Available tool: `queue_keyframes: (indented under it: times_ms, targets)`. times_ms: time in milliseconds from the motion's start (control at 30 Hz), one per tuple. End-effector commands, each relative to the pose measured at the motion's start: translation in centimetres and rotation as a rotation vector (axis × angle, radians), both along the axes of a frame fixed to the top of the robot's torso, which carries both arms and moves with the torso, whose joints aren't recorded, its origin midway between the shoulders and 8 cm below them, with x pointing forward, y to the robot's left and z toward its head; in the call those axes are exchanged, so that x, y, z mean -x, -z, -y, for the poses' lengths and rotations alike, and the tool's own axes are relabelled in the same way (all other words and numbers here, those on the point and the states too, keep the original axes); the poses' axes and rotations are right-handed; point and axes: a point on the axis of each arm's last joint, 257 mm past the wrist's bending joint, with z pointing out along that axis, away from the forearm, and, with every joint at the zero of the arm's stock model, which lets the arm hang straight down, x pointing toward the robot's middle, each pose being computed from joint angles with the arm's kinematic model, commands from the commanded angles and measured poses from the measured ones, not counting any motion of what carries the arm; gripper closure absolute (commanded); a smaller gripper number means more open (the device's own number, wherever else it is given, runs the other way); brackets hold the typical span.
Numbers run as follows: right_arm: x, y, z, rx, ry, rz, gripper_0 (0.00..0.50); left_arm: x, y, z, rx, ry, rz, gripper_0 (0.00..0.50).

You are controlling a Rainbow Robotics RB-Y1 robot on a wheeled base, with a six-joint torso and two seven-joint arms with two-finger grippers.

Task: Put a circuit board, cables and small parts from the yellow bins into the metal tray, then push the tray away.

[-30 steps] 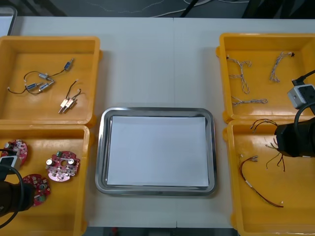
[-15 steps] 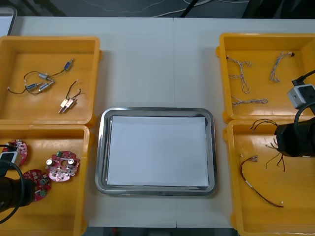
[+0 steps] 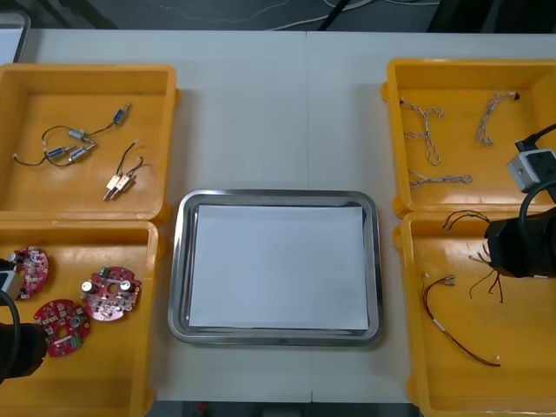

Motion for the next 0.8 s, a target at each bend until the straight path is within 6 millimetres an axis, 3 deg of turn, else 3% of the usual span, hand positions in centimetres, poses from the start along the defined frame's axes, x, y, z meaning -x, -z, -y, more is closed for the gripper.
queue_keyframes:
  times_ms: [33, 267, 533, 800]
  targets:
    - [-0.4, -0.7, -0.4, -0.004, 0.006, 0.018, 0.5, 0.5, -3.2, -0.2, -0.052, 0.041, 0.019, 0.076]
    - [-0.4, -0.7, -0.4, -0.004, 0.006, 0.018, 0.5, -0.9, -3.5, 2.3, 0.025, -0.035, 0.07, 0.077]
    - [-0.4, -0.7, -0.4, -0.004, 0.006, 0.018, 0.5, -1.8, -2.3, 4.8, 0.117, -0.128, 0.121, 0.077]
    - [-0.4, -0.7, -0.4, -0.004, 0.006, 0.018, 0.5, -1.7, -1.2, 5.4, 0.146, -0.153, 0.133, 0.078]
